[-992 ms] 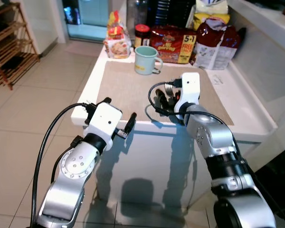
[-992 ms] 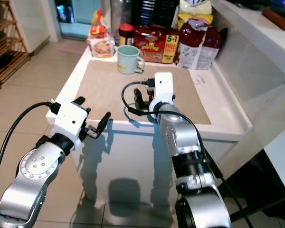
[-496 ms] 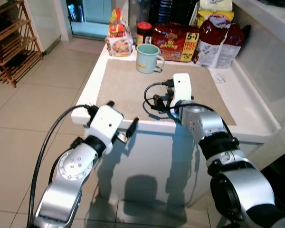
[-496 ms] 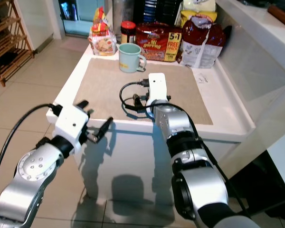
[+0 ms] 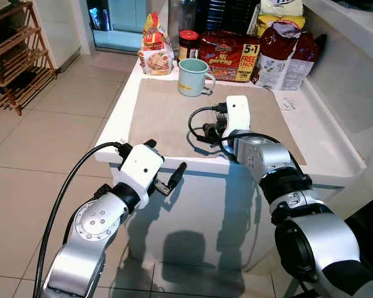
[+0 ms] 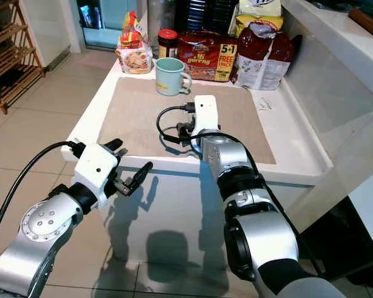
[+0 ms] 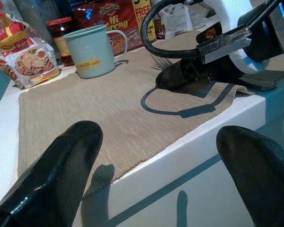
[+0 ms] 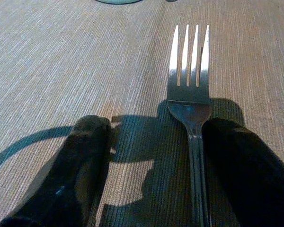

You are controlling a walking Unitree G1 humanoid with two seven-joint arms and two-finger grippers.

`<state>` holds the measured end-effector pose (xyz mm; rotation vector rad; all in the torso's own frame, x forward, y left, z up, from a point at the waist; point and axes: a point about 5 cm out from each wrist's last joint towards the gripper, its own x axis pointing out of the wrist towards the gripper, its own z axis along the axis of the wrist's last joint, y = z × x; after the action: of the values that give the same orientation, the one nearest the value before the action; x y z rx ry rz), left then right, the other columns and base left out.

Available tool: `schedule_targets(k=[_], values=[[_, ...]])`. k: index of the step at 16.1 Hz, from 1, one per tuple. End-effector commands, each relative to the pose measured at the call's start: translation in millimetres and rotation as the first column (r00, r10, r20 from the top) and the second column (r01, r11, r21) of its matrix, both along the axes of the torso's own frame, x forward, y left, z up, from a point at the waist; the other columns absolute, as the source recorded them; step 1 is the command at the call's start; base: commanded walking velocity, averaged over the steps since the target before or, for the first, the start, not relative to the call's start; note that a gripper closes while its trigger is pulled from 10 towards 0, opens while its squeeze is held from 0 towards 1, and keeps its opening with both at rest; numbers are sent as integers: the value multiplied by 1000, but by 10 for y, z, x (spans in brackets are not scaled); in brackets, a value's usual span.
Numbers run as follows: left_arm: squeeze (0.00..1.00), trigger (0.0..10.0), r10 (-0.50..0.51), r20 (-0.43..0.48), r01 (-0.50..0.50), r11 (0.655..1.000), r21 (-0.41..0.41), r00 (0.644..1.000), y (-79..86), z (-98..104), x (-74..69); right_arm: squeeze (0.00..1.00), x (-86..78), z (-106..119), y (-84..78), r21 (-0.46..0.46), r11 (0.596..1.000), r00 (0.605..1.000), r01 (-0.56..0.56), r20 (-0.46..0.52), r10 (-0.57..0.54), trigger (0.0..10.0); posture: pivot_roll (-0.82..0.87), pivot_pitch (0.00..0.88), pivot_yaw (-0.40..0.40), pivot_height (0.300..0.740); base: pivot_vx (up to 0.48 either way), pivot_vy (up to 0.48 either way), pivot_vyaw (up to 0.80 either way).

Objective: Setting the table

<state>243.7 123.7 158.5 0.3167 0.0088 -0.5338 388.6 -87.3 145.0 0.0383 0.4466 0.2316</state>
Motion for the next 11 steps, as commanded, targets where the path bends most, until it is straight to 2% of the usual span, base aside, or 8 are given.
schedule_targets(k=[1, 11], values=[[0, 10000, -25, -7, 25, 1000, -1, 1000, -34, 7, -21, 0, -16, -90, -65, -8, 1000, 998, 26, -59, -26, 0, 99, 0, -90, 740, 0, 0, 0], [0, 10000, -22, -5, 22, 1000, 9, 1000, -23, 14, -14, 0, 8, -71, -137, -27, 999, 998, 42, -54, -43, 0, 102, 0, -87, 740, 0, 0, 0]])
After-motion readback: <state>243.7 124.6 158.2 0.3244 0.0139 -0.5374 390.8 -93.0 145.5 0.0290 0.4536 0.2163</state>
